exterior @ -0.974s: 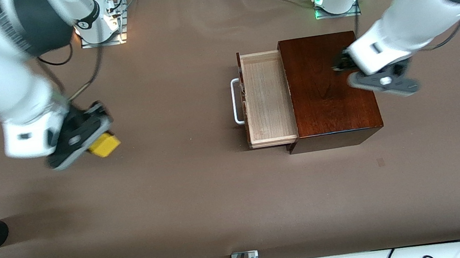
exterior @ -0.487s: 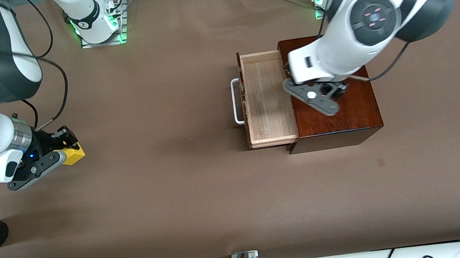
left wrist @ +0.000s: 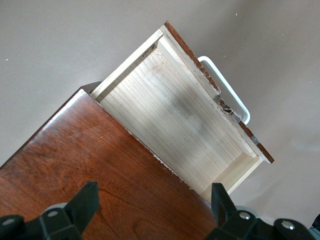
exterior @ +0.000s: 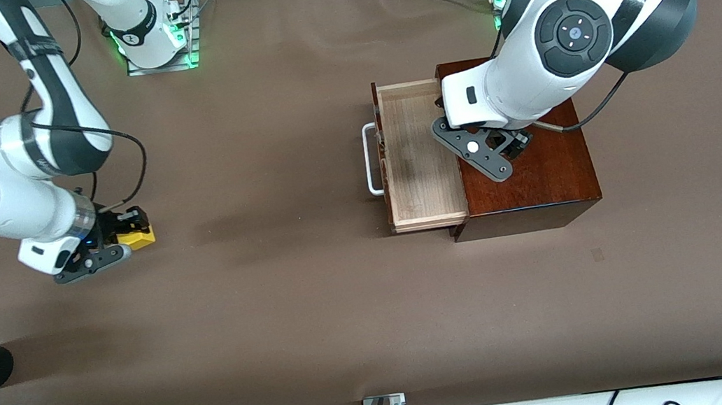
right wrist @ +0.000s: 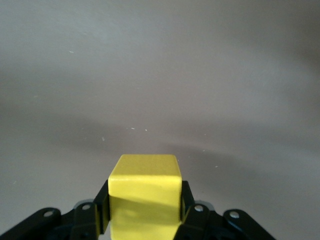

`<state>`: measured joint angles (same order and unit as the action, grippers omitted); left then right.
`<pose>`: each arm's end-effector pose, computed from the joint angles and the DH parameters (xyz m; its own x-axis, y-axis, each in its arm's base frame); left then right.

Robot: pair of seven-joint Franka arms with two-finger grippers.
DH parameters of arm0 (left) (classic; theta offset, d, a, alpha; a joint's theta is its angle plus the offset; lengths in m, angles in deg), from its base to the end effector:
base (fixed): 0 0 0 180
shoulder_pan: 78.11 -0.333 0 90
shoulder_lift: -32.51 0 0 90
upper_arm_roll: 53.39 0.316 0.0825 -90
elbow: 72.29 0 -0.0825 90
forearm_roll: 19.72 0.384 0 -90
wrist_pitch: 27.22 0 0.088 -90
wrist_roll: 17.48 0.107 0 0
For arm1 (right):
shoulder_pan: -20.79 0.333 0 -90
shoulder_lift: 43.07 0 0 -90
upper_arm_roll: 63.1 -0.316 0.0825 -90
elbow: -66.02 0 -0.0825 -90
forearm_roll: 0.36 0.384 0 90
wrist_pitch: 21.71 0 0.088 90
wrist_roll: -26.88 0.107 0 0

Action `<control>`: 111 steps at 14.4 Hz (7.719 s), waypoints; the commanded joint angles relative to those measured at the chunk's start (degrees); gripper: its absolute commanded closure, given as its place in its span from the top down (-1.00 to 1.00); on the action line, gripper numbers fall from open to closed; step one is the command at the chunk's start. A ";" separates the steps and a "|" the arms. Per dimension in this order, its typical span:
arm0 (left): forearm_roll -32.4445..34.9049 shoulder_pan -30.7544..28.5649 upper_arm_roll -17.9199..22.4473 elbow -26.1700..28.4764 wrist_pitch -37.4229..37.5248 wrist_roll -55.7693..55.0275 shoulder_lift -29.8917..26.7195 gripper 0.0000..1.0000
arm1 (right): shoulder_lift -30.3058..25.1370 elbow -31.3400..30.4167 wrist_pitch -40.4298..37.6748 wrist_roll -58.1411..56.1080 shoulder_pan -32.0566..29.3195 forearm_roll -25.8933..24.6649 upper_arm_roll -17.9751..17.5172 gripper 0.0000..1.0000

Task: Open drawer, take yellow block, close drawer

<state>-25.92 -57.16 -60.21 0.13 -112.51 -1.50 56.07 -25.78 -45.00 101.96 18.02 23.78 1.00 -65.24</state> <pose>0.5841 -0.3045 0.5130 0.7113 -0.6904 -0.1323 -0.6634 -0.7215 0.1986 0.6018 0.0541 0.3233 0.9708 0.2279 -0.0754 0.2252 -0.9734 -0.0418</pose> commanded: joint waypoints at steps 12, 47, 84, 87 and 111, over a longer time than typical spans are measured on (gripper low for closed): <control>-4.35 8.47 -6.10 2.47 -14.44 9.77 6.49 1.00 | 2.58 -15.53 19.06 10.88 -0.70 -0.13 -1.03 -1.00; 6.38 15.43 -4.61 3.87 -20.44 32.71 17.22 1.00 | -15.09 21.81 -31.47 4.29 -0.62 -1.18 -0.06 1.00; 19.91 14.20 1.19 4.14 -1.28 30.78 15.64 1.00 | -14.21 24.10 -34.11 4.55 -0.62 -5.40 0.11 1.00; 19.91 14.37 1.11 3.61 -1.19 30.69 15.46 1.00 | -14.21 24.10 -34.02 4.64 -0.62 -5.40 0.02 1.00; 10.95 -5.39 2.07 4.30 -3.81 -16.99 -10.18 1.00 | -14.21 24.01 -34.37 4.73 -0.53 -5.22 -0.15 1.00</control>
<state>-12.90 -58.72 -58.24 -1.63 -113.70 -11.10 51.60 -40.52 -22.45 68.87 23.39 23.73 -3.71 -64.89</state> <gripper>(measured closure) 0.000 0.000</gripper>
